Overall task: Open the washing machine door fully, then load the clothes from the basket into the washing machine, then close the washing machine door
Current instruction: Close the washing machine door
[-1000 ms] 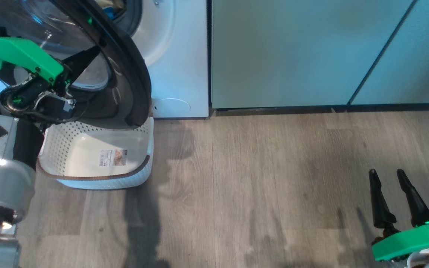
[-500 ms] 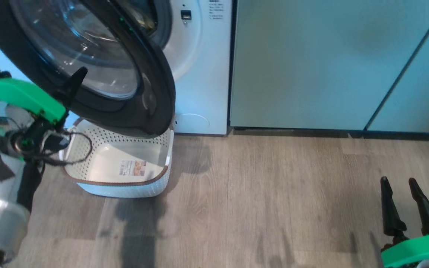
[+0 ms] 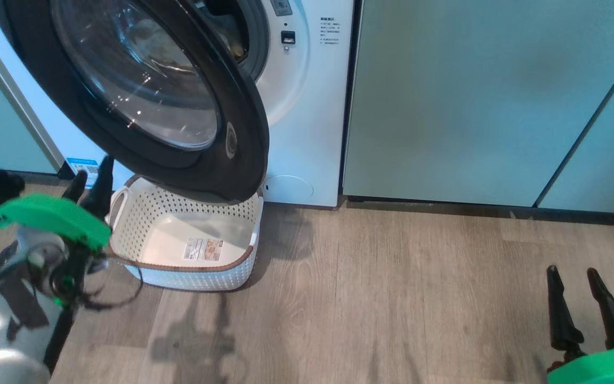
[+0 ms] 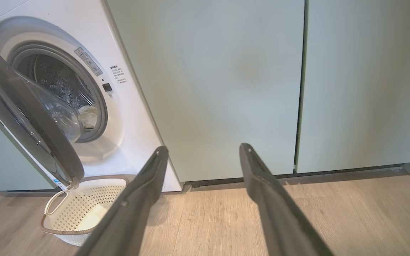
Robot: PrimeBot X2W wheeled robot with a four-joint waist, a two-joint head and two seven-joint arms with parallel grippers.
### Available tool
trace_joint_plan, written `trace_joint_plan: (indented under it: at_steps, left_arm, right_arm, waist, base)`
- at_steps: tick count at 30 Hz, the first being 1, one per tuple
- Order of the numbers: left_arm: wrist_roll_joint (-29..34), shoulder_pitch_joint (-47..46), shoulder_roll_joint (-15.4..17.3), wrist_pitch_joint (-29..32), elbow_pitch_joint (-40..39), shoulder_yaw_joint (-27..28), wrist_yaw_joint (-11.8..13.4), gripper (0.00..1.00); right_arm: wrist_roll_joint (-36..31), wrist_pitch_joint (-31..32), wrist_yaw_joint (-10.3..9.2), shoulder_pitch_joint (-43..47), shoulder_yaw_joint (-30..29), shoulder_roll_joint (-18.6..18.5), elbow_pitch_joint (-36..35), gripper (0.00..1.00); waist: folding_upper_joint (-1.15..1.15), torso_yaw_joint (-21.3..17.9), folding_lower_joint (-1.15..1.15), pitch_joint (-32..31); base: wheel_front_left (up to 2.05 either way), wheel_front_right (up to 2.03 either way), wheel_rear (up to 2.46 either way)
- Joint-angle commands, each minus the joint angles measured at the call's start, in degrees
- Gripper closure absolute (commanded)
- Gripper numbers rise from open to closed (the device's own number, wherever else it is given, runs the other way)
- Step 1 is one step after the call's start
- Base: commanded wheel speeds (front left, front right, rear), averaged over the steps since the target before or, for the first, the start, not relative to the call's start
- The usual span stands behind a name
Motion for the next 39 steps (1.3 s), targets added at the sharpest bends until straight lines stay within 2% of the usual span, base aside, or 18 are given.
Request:
trace_joint_plan:
  at_steps: [1,6,11,16,23,24,30,39]
  left_arm:
    - [1.5,-1.8,3.5,-1.7,-1.1,1.5,-0.1,0.0]
    - [9.1,0.6,4.8,-5.7,0.3,0.1,-0.1,0.0]
    - [20.7,3.8,3.8,-6.0,-3.8,7.1,0.8,0.0]
    - [32.3,10.0,0.4,-6.0,-9.5,14.1,0.9,0.0]
    - [43.9,16.2,-5.8,-6.0,-17.1,21.2,0.1,0.0]
    - [43.9,16.2,-5.8,-6.0,-17.1,21.2,0.1,0.0]
    - [49.7,20.3,-10.7,-6.0,-21.3,23.7,-0.1,0.0]
    - [53.6,24.0,-14.1,-6.0,-23.3,24.7,-0.1,0.0]
  right_arm:
    - [-0.6,-0.4,0.02,-1.1,0.6,-0.5,-1.9,0.0]
    - [-0.6,-0.4,0.02,-0.8,0.3,-0.4,-2.0,0.0]
    - [-0.6,-0.4,0.02,-0.8,0.0,-0.3,-2.2,0.0]
    - [-0.6,-0.4,0.02,-0.8,0.1,-0.1,-2.1,0.0]
    - [-0.5,-0.4,0.02,-1.1,0.4,0.1,-2.1,0.0]
    - [-0.5,-0.4,0.02,-1.1,0.4,0.1,-2.1,0.0]
    - [-0.4,-0.4,0.02,-1.0,0.4,0.2,-2.2,0.0]
    - [-0.6,-0.4,0.02,-0.6,0.3,0.8,-2.2,0.0]
  waist:
    - [0.0,0.1,0.0,0.0]
    - [0.0,0.5,0.0,0.0]
    - [0.0,1.1,0.0,0.2]
    - [0.0,1.4,0.0,0.2]
    - [0.0,1.7,0.0,0.5]
    - [0.0,1.7,0.0,0.5]
    - [0.0,1.8,0.0,0.4]
    - [0.0,1.9,0.0,0.3]
  base:
    - [0.0,0.0,0.0]
    - [0.0,0.0,0.0]
    - [0.0,0.0,0.0]
    - [0.0,0.0,0.0]
    - [0.0,0.0,0.0]
    - [0.0,0.0,0.0]
    - [0.0,0.0,0.0]
    - [0.0,0.0,0.0]
